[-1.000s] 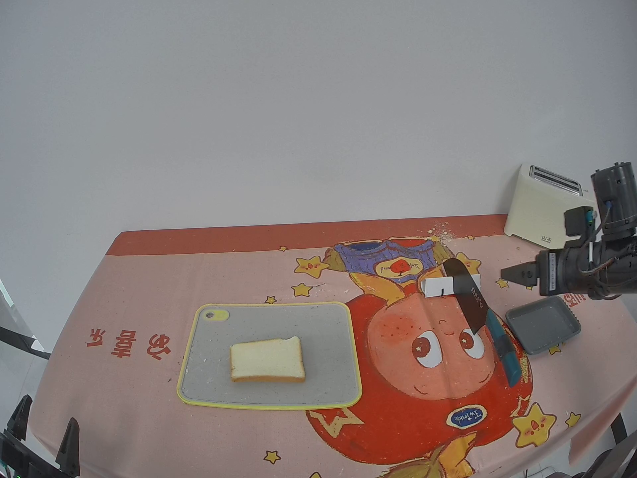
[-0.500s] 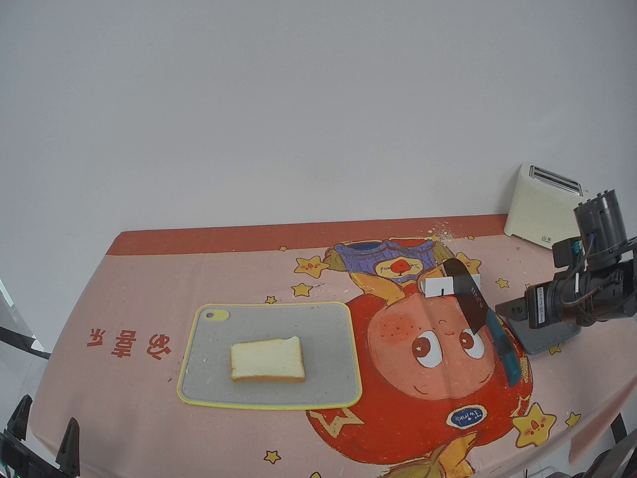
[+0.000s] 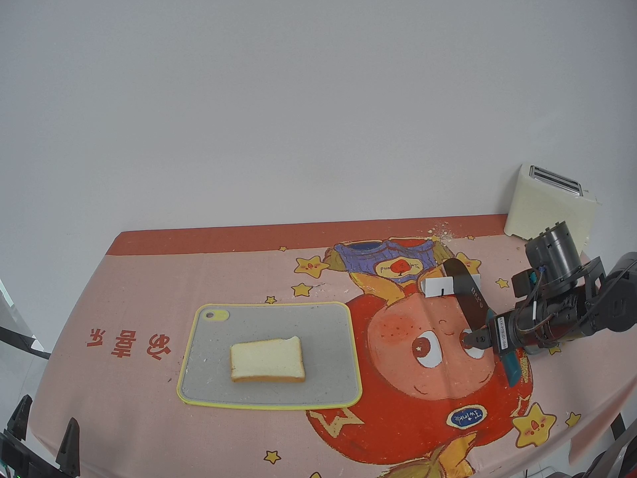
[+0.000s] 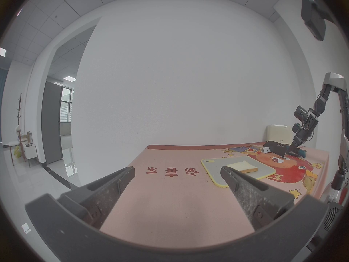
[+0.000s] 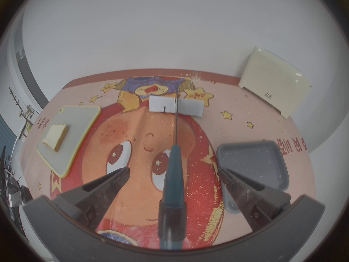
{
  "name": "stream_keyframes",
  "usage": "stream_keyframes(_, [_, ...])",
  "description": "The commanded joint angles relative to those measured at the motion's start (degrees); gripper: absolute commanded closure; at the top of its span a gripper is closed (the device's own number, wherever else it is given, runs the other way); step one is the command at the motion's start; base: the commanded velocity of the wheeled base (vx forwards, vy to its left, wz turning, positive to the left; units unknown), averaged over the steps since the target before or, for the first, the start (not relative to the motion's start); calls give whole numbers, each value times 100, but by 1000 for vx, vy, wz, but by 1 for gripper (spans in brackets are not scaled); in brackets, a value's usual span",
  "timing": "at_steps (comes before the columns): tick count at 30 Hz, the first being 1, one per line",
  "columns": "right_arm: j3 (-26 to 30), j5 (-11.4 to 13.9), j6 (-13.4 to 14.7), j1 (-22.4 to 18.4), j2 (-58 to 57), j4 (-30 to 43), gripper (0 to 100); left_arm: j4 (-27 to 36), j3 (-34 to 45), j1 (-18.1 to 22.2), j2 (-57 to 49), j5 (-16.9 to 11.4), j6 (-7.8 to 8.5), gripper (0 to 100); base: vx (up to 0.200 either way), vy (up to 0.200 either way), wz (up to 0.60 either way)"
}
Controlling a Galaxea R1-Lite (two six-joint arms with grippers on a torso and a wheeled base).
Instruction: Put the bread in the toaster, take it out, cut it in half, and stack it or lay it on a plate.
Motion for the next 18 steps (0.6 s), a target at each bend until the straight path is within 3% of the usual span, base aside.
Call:
stream_keyframes(1, [14,42,18,-35,160,8,0,0,101,3,-49,1,-2,0,0,0,0])
stream_keyframes(5, [76,165,27,-35,169,17,0,0,101,3,-49,1,7,0,0,0,0])
stream_keyframes(18, [173,165,18,-88,195,-1,0,0,101,3,-49,1,7,0,0,0,0])
